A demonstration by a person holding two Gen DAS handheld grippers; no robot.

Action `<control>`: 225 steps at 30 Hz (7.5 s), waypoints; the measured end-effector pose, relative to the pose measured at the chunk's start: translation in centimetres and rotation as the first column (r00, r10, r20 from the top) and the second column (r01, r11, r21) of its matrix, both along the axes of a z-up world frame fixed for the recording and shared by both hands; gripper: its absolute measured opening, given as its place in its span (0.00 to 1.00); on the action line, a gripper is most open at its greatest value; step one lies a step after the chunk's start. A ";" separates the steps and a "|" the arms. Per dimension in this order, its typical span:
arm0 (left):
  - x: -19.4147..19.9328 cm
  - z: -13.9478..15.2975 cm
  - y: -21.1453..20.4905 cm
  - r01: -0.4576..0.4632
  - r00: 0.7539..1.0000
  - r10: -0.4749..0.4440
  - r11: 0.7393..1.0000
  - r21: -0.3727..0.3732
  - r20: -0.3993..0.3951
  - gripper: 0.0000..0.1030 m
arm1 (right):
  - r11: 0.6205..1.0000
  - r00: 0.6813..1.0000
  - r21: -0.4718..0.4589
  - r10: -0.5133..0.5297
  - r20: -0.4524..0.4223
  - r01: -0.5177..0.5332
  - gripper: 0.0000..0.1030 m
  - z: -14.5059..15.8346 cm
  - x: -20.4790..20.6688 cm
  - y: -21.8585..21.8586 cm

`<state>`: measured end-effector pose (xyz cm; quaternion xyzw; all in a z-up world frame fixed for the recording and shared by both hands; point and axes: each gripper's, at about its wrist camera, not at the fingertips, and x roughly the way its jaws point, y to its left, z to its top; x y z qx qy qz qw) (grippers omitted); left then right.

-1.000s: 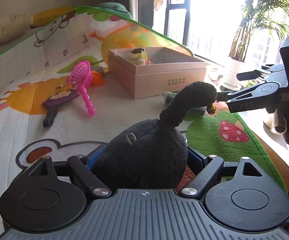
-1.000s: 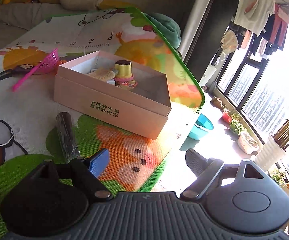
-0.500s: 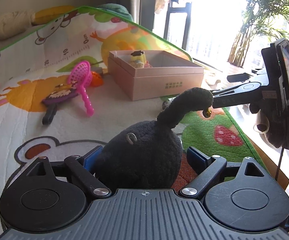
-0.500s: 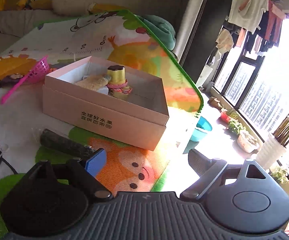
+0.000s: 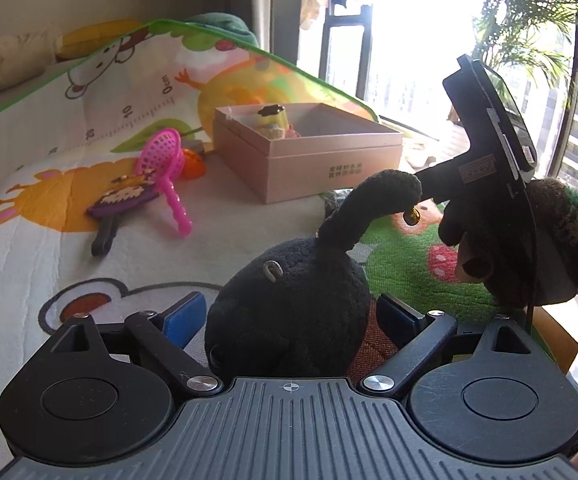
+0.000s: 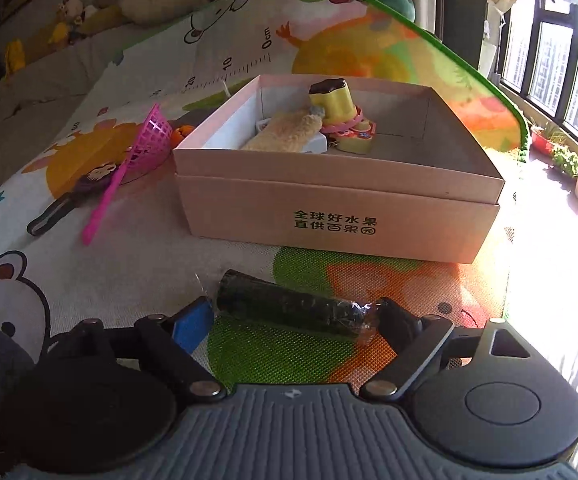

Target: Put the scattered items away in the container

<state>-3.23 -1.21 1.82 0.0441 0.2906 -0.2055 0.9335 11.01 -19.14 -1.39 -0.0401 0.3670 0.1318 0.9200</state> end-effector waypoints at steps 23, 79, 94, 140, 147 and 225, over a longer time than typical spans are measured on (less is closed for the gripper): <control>4.1 8.2 -8.5 0.083 0.967 -0.117 0.984 0.156 0.228 0.77 | 0.997 0.970 0.059 0.042 0.238 -0.058 0.82 10.2 -10.2 -10.4; 6.6 -0.5 10.3 -0.427 0.903 0.420 0.900 -0.085 -0.094 1.00 | 0.973 0.975 -0.118 0.208 0.077 -0.199 0.50 5.7 10.3 17.6; 6.7 -0.6 10.0 -0.408 0.911 0.400 0.909 -0.080 -0.101 1.00 | 0.876 0.882 0.107 0.464 0.083 -0.470 0.34 7.8 5.8 16.8; 10.4 1.9 5.4 -0.291 0.956 0.294 0.951 0.103 -0.018 1.00 | 0.981 0.981 -0.114 0.168 0.091 -0.158 0.35 2.5 -7.6 -0.9; 6.4 1.6 7.4 -0.350 0.933 0.354 0.934 0.067 -0.062 1.00 | 0.930 0.933 0.097 0.346 0.093 -0.355 0.68 5.7 -4.0 4.6; 4.6 -1.2 2.9 -0.326 0.943 0.323 0.945 -0.032 -0.081 1.00 | 0.950 0.983 0.254 0.180 0.039 -0.184 0.06 5.7 -3.1 -0.1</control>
